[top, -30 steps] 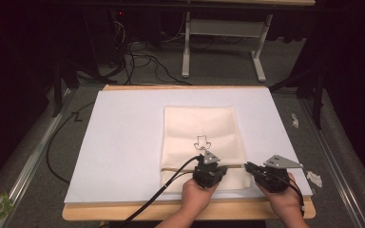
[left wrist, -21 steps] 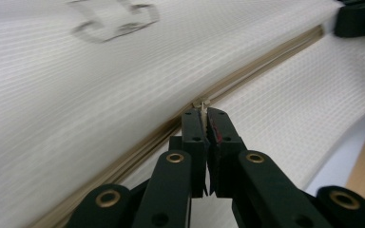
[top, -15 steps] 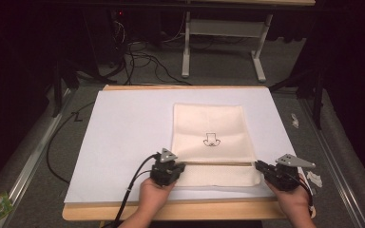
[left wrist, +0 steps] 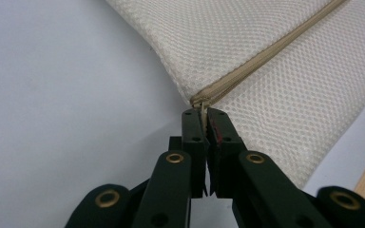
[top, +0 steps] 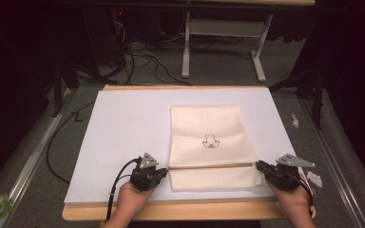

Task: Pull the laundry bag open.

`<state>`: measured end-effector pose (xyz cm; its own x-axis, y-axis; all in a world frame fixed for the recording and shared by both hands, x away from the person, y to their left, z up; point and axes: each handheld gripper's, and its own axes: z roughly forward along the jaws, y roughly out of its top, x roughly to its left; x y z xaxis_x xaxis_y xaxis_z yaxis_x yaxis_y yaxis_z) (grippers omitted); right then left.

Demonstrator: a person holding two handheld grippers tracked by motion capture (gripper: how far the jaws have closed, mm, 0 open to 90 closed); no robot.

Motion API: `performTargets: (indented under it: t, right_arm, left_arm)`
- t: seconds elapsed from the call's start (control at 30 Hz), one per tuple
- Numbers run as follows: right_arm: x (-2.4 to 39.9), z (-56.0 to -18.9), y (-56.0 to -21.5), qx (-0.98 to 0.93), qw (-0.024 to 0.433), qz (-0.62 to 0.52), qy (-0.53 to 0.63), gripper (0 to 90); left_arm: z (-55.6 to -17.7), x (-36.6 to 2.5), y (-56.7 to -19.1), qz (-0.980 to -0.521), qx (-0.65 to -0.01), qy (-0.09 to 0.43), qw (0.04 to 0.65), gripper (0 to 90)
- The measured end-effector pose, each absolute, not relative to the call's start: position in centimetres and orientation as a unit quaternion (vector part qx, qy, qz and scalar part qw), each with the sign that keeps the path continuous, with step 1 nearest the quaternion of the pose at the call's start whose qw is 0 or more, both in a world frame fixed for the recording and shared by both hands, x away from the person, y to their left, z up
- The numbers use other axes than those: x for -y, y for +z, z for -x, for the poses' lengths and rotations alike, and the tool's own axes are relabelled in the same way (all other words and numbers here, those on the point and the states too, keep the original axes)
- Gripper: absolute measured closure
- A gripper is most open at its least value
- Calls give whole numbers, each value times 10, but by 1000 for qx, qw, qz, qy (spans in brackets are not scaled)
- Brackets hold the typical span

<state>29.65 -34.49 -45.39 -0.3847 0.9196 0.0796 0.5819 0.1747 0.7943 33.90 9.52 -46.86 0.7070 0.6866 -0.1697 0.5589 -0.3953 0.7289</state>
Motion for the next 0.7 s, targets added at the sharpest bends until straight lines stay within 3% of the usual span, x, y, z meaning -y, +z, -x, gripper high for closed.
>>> performTargets:
  t: [0.2, 0.3, 0.33, 0.4, 0.47, 0.5, 0.57, 0.6, 0.63, 0.7]
  right_arm:
    - [342, -296, -455, -742, 213, -504, 388, 814]
    - [340, -294, -455, -742, 211, -502, 391, 756]
    - [340, -294, -453, -742, 208, -494, 404, 669]
    - [341, -295, -452, -742, 208, -490, 408, 626]
    - [348, -296, -449, -729, 224, -497, 414, 500]
    - [348, -296, -449, -729, 224, -497, 414, 500]
    - [363, -297, -445, -706, 257, -516, 411, 341]
    - [363, -297, -445, -706, 257, -516, 411, 341]
    - [377, -296, -441, -694, 283, -529, 399, 268]
    - [382, -295, -440, -686, 289, -538, 395, 231]
  left_arm:
    - [-341, -101, -474, -836, -372, 77, 397, 859]
    - [-342, -108, -472, -828, -370, 86, 412, 792]
    - [-343, -114, -468, -817, -373, 83, 431, 665]
    - [-345, -119, -464, -811, -377, 94, 437, 573]
    - [-347, -128, -456, -804, -380, 125, 440, 442]
    - [-348, -133, -453, -799, -382, 146, 441, 442]
    - [-352, -152, -447, -795, -381, 197, 430, 284]
    - [-352, -152, -447, -795, -381, 197, 430, 246]
    - [-354, -170, -444, -792, -391, 233, 408, 206]
    - [-355, -182, -444, -785, -406, 243, 400, 137]
